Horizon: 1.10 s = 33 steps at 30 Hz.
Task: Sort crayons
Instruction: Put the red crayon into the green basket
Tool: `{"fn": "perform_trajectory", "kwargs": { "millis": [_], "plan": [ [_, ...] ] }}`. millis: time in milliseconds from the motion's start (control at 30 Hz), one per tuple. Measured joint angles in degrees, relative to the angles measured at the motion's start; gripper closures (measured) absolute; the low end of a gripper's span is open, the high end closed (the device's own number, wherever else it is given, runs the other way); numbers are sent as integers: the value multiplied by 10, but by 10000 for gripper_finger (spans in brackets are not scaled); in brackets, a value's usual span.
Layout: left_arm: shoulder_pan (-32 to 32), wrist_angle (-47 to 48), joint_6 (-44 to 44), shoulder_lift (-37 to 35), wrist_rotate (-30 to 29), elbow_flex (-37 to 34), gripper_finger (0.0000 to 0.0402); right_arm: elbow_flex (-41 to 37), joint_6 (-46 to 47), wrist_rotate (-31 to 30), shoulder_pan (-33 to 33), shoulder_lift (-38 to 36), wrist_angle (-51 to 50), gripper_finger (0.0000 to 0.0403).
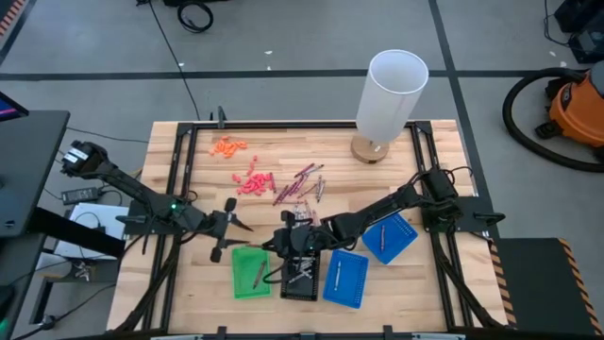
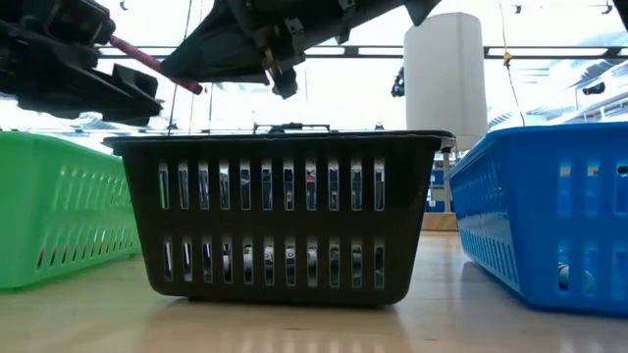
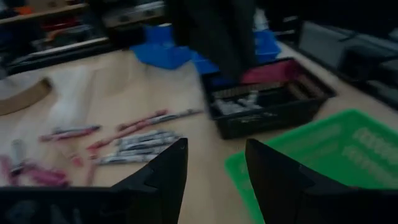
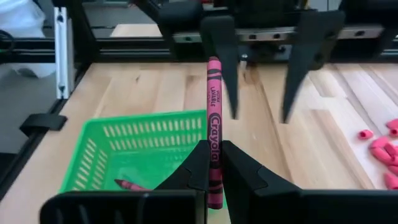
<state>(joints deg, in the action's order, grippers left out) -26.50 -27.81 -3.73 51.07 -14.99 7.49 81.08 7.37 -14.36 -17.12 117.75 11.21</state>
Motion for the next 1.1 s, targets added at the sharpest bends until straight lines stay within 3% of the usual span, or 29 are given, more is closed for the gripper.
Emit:
{"fn": "perform_trajectory", "kwargs": {
  "millis": [233, 700, 1100],
  "plan": [
    [-8, -60, -4, 0, 3, 0, 228, -1, 2, -18, 1, 1, -6, 368],
    [-8, -83, -5, 0, 3, 0, 231, -1, -6, -70, 1, 2, 13, 368],
    [-7, -86, -5, 0, -3, 0, 340, -1, -8, -71, 1, 2, 16, 368]
  ]
}}
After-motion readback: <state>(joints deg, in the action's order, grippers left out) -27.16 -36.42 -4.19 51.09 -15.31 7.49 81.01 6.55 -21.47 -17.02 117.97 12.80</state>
